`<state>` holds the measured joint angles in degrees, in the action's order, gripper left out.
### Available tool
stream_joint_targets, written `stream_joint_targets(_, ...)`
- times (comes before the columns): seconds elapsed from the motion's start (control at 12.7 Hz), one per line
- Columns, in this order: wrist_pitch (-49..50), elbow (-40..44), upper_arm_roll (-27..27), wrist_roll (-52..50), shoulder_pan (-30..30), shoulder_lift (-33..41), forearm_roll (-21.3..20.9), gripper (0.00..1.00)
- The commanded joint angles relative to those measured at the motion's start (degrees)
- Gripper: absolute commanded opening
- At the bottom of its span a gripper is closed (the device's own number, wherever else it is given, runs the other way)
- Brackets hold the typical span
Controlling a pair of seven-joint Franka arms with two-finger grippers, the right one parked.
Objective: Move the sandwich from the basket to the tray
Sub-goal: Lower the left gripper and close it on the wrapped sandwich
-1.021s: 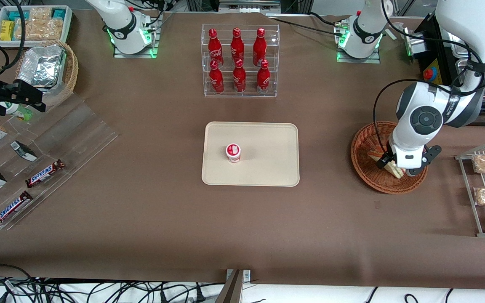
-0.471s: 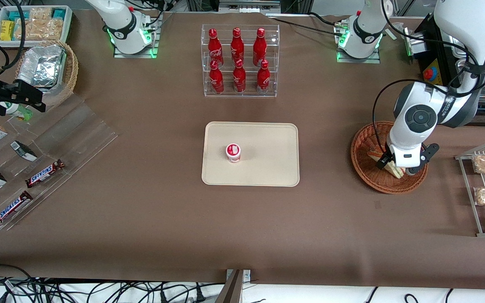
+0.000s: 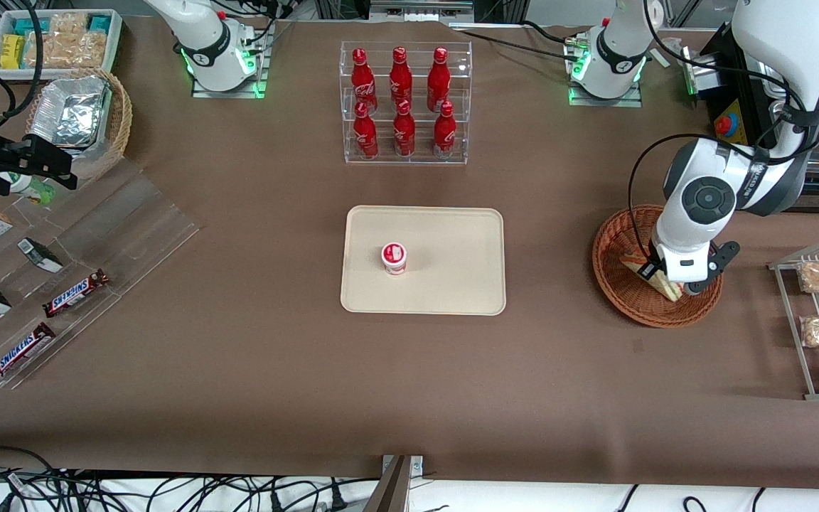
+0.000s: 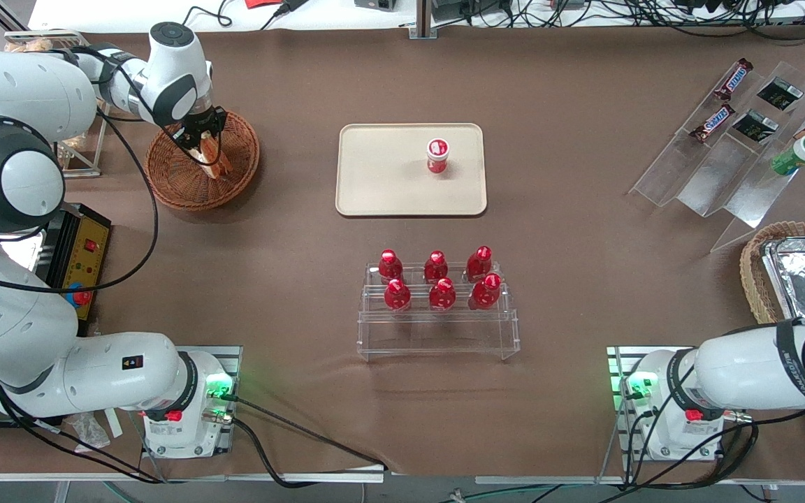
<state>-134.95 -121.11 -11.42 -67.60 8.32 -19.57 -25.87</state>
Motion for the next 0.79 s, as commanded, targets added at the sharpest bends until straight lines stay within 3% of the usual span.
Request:
stream_joint_targets(0.0, 0.2, 0.4, -0.7, -0.7, 0.5, 0.2, -1.6, 0.32)
stream_joint_targets(0.63, 15.3, 8.5, -4.0, 11.5, 0.1, 1.9, 0.3, 0.33)
stream_joint_targets(0.71, 19.2, 10.8, -5.5, 13.5, 0.0, 1.9, 2.2, 0.33)
